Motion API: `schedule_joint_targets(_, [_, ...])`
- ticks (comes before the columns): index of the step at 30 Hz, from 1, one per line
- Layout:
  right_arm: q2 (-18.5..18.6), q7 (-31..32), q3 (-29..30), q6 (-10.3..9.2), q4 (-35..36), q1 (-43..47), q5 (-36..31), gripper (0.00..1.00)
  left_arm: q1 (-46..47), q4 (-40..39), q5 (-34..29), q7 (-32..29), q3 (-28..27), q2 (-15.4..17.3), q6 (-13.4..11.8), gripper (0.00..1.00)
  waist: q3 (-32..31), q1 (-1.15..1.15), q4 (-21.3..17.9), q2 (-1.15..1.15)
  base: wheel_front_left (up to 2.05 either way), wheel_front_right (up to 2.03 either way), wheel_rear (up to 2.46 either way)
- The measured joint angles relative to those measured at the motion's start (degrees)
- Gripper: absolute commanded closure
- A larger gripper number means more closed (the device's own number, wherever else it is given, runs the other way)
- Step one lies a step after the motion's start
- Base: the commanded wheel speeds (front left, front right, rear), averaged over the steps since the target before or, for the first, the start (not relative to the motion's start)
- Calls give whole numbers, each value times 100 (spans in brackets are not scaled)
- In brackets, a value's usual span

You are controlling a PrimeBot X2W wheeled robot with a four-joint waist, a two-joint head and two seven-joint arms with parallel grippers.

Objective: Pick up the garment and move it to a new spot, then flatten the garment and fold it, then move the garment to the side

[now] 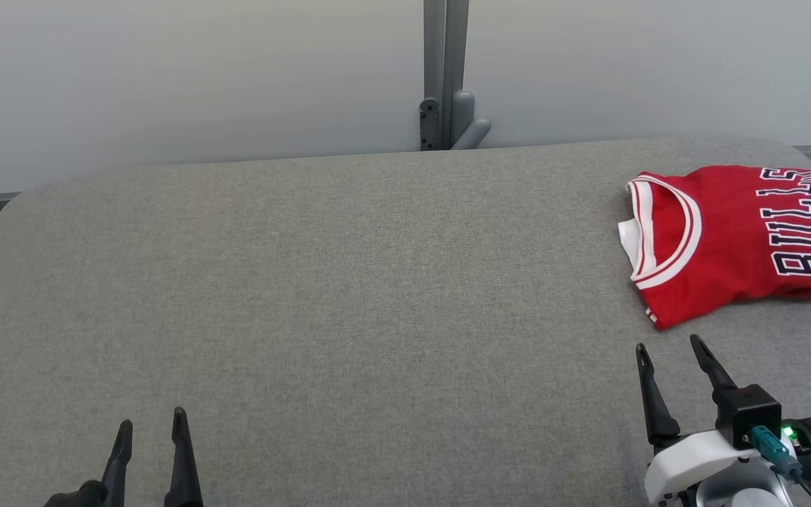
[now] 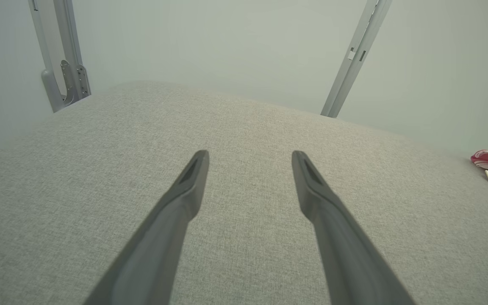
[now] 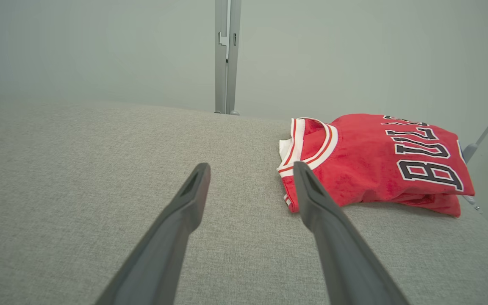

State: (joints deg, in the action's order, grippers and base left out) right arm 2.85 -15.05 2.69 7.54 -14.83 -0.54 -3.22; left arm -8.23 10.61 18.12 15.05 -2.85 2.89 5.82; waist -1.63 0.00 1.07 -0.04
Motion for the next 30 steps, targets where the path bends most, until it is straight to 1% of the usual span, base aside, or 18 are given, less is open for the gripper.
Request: schedule_joint_targets(30, [-1, 0, 102, 0, -180, -16, -70, 0, 11, 62, -54, 0, 37, 0, 57, 0, 19, 0, -161, 0, 0, 0, 0])
